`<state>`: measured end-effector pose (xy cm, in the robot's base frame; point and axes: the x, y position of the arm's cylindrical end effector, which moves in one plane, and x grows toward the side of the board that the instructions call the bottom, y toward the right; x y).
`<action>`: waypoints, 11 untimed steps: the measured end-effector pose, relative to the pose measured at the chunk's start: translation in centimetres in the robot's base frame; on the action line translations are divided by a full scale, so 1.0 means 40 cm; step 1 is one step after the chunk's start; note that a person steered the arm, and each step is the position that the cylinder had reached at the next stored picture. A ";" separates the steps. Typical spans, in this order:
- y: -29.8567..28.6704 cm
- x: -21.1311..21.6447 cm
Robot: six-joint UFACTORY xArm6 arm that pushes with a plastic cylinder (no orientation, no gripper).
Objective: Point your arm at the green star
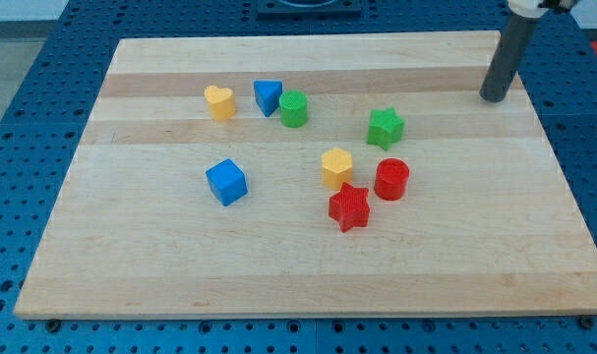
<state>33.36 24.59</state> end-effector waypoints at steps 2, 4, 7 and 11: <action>0.000 0.016; 0.000 0.065; -0.041 0.157; -0.247 0.212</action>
